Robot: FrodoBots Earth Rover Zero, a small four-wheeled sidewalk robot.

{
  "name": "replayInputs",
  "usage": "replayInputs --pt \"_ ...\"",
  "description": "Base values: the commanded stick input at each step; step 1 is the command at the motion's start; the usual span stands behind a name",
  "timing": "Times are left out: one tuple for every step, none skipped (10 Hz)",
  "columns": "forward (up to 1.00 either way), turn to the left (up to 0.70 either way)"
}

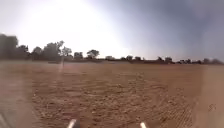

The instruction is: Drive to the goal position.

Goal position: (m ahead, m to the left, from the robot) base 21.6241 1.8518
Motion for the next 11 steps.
replayInputs --pt "1.0 0.0" --pt "1.0 0.0" --pt "1.0 0.0" --pt "1.0 0.0" --pt "1.0 0.0" --pt "1.0 0.0" --pt "1.0 0.0" --pt "1.0 0.0" --pt "1.0 0.0" --pt "1.0 0.0" --pt "1.0 0.0"
